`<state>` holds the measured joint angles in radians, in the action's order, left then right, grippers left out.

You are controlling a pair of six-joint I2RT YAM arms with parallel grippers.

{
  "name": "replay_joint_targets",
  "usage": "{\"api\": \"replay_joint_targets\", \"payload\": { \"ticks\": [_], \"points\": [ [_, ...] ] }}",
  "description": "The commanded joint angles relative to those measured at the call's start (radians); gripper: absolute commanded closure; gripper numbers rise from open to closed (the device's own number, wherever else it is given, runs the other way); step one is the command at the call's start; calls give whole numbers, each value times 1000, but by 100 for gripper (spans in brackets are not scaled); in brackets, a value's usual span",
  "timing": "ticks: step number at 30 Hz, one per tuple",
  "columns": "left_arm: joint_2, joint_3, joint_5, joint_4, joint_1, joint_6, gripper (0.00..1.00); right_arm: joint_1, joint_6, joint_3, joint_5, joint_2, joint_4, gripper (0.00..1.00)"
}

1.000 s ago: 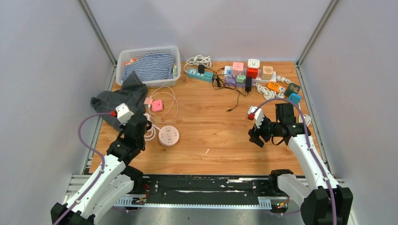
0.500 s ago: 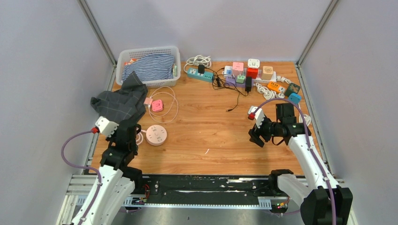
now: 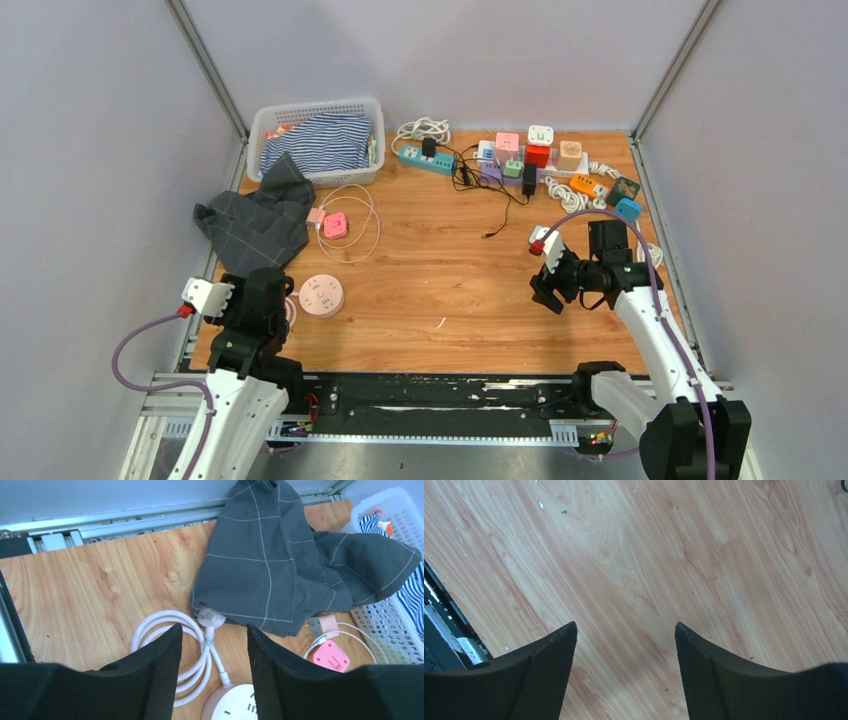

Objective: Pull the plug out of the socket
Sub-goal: Place the socket at the center of the board.

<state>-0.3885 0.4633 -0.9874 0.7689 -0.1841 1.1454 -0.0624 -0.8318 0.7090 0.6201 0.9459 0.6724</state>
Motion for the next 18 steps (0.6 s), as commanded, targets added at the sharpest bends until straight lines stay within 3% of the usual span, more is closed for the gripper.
{"api": "replay_joint_targets", "payload": {
  "ticks": [1,11,14,18],
  "points": [
    [23,-3,-89,23,9,55,40,16,-13,-16,1,-4,3,26],
    [97,17,-5,14,9,2,13,18,-14,-16,-2,1,2,26],
    [105,30,98,-24,9,-63,7,19,-13,-15,-3,3,3,26],
    [98,18,352,-174,9,-204,1,19,-13,-14,-6,9,2,26]
  ]
}}
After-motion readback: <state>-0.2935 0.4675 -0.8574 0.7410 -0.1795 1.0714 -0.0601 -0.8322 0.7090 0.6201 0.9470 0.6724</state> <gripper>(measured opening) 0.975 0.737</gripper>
